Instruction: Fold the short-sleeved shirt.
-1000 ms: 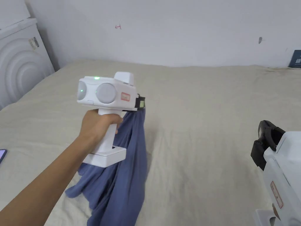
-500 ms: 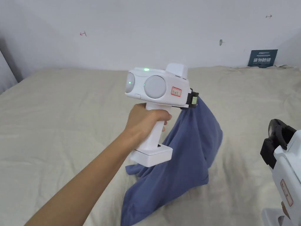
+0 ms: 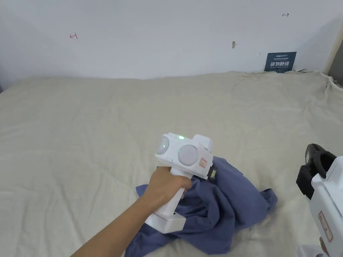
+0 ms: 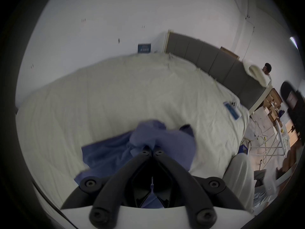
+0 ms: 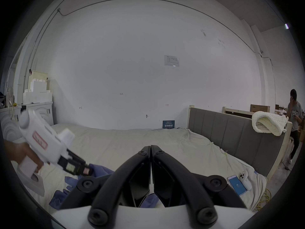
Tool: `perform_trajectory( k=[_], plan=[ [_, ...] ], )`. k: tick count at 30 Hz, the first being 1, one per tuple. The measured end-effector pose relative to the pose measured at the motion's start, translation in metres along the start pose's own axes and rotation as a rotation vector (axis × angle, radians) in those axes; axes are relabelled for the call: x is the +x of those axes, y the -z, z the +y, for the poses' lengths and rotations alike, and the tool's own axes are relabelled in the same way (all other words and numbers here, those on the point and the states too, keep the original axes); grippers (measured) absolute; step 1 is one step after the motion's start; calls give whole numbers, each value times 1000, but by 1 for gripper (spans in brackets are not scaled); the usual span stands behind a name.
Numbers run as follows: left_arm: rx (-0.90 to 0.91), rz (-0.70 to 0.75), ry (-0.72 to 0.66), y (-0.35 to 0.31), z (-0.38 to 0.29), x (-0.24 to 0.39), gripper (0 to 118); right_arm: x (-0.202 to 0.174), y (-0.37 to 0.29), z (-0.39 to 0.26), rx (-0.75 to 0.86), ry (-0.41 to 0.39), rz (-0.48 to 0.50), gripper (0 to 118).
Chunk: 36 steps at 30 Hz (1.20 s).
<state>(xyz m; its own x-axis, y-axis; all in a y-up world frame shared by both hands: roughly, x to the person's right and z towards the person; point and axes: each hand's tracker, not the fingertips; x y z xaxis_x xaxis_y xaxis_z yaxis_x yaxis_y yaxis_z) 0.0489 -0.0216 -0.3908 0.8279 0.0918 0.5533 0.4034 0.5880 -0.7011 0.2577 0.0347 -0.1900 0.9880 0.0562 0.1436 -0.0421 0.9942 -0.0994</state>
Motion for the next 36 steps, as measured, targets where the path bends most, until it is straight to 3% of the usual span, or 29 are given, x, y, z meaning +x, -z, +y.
perform_trajectory(
  k=[9,14,17,19,21,22,23,24,29,36],
  plan=[
    [-245,47,-11,74,-56,-3,0,0,0,-12,-40,-7,11,0],
    [-238,53,-44,78,-67,-2,2,5,-4,-13,-46,-17,7,0],
    [-223,54,-64,69,-62,-3,25,8,-6,-12,-46,-21,1,0],
    [-198,90,-60,60,-59,-1,55,9,-7,-10,-43,-17,0,0],
    [-163,139,-52,51,-58,-3,69,10,-8,-8,-39,-16,-3,0],
    [-149,134,-53,42,-58,-3,96,10,-8,-7,-37,-15,-2,0],
    [-114,129,-59,34,-57,-4,111,10,-9,-5,-35,-16,-1,0],
    [-75,120,-66,24,-54,-6,118,10,-9,-4,-31,-17,0,0],
    [60,101,-100,-26,-50,-14,118,9,-11,2,-13,-15,4,0],
    [353,192,-107,-104,-64,-20,118,7,-13,9,11,-12,14,0]
  ],
)
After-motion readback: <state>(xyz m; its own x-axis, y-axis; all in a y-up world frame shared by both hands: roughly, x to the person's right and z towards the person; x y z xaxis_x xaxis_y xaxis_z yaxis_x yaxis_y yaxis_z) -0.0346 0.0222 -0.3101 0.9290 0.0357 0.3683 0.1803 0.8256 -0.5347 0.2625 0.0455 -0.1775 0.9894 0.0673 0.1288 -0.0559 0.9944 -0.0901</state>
